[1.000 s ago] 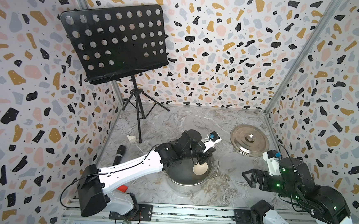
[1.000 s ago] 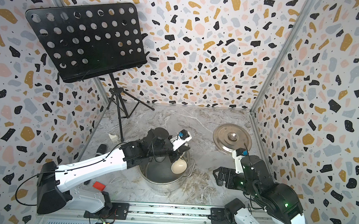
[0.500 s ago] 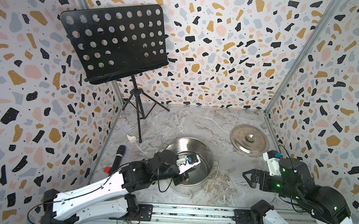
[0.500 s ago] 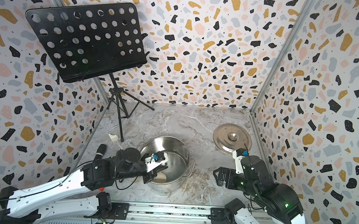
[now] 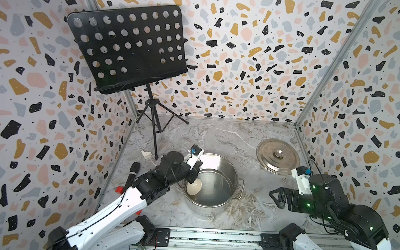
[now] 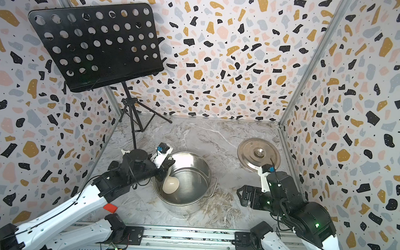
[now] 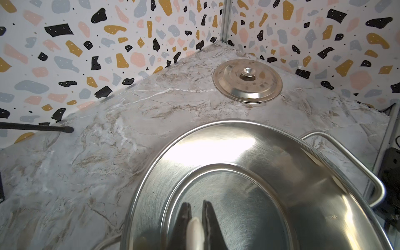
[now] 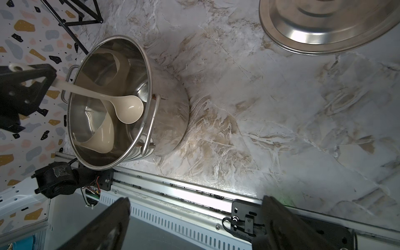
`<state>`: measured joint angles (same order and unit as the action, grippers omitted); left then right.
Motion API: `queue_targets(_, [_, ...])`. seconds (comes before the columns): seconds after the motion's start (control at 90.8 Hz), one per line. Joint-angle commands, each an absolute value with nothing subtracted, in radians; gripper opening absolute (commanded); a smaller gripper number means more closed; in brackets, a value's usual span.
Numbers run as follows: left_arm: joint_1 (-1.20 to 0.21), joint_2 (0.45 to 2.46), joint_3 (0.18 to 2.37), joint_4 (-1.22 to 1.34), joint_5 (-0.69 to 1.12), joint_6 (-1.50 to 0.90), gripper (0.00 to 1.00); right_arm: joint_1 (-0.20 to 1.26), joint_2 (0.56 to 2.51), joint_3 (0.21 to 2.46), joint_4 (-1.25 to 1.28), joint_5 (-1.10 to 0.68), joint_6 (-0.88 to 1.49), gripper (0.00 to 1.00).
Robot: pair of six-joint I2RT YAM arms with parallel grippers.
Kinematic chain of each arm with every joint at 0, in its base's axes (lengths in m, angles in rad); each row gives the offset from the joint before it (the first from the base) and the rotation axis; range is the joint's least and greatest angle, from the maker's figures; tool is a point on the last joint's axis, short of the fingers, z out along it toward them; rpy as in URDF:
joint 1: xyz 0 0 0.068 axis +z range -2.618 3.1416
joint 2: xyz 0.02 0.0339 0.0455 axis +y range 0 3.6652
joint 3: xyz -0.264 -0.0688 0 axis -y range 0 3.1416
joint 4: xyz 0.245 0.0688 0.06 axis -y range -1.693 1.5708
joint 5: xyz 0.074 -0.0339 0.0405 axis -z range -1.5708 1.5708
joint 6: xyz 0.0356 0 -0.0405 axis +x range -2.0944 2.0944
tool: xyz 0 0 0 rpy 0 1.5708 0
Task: Stir the soup with a spoon
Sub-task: Stir the soup in the pan with a stick.
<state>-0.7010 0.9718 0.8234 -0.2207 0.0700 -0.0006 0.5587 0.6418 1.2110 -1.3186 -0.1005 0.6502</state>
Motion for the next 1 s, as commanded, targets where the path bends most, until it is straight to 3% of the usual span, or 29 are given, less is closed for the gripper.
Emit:
queue_targets(0.0, [-0.695, 1.057, 0.929, -0.077, 0.133, -0.01, 0.0, 0.56, 0.639, 1.237, -1.337, -0.1, 0.64, 1.0])
queue_targets(0.264, [-0.743, 1.319, 1.11, -0.073, 0.27, 0.006, 0.0, 0.56, 0.63, 1.231, -1.336, -0.087, 0.635, 1.0])
queue_targets(0.474, [-0.859, 1.376, 1.186, -0.108, 0.292, 0.056, 0.0, 0.56, 0.618, 1.221, -1.335, -0.084, 0.64, 1.0])
queue_targets(0.727, [-1.014, 1.265, 1.114, -0.242, 0.256, 0.159, 0.0, 0.561, 0.609, 1.213, -1.335, -0.083, 0.644, 1.0])
queue_targets(0.991, [-1.055, 1.0, 0.922, -0.354, 0.162, 0.181, 0.0, 0.56, 0.621, 1.209, -1.333, -0.092, 0.636, 1.0])
